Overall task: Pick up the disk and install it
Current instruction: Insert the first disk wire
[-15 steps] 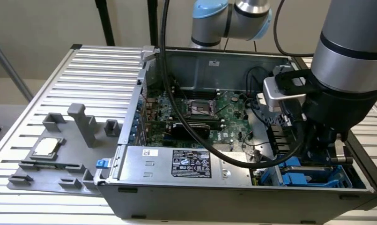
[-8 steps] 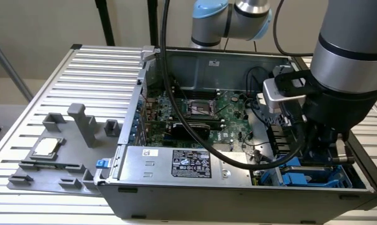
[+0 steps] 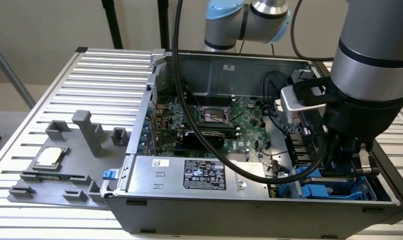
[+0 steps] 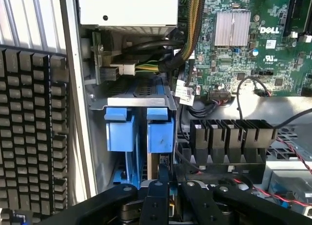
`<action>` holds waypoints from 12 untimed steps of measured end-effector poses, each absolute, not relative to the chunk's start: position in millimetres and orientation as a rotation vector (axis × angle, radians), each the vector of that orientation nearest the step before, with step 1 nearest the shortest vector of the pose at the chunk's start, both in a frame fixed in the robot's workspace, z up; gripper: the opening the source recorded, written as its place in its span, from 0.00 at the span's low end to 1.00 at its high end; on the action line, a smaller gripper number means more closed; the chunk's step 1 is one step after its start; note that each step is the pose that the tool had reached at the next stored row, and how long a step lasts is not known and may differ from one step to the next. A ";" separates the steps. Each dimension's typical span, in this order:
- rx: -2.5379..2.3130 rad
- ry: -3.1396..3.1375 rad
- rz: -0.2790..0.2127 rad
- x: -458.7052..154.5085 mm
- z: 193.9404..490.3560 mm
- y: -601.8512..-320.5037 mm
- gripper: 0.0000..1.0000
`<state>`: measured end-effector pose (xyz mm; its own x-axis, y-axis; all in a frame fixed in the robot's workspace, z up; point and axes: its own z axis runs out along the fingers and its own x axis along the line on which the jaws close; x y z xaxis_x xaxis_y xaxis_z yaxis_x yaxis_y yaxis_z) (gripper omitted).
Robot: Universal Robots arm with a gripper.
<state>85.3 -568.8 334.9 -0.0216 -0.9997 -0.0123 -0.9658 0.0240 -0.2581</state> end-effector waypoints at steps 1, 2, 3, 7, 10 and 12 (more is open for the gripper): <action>-2.055 2.101 -0.263 85.3 334.9 -568.8 0.00; -2.055 2.100 -0.263 85.3 334.7 -568.8 0.00; -2.055 2.100 -0.263 85.3 334.6 -568.8 0.00; -2.057 2.097 -0.262 85.3 335.1 -568.8 0.00; -2.059 2.096 -0.262 85.3 336.4 -568.8 0.00; -2.059 2.095 -0.262 85.3 336.6 -569.0 0.00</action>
<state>85.3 -569.0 336.6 -0.0154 -0.9998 -0.0130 -0.9659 0.0182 -0.2583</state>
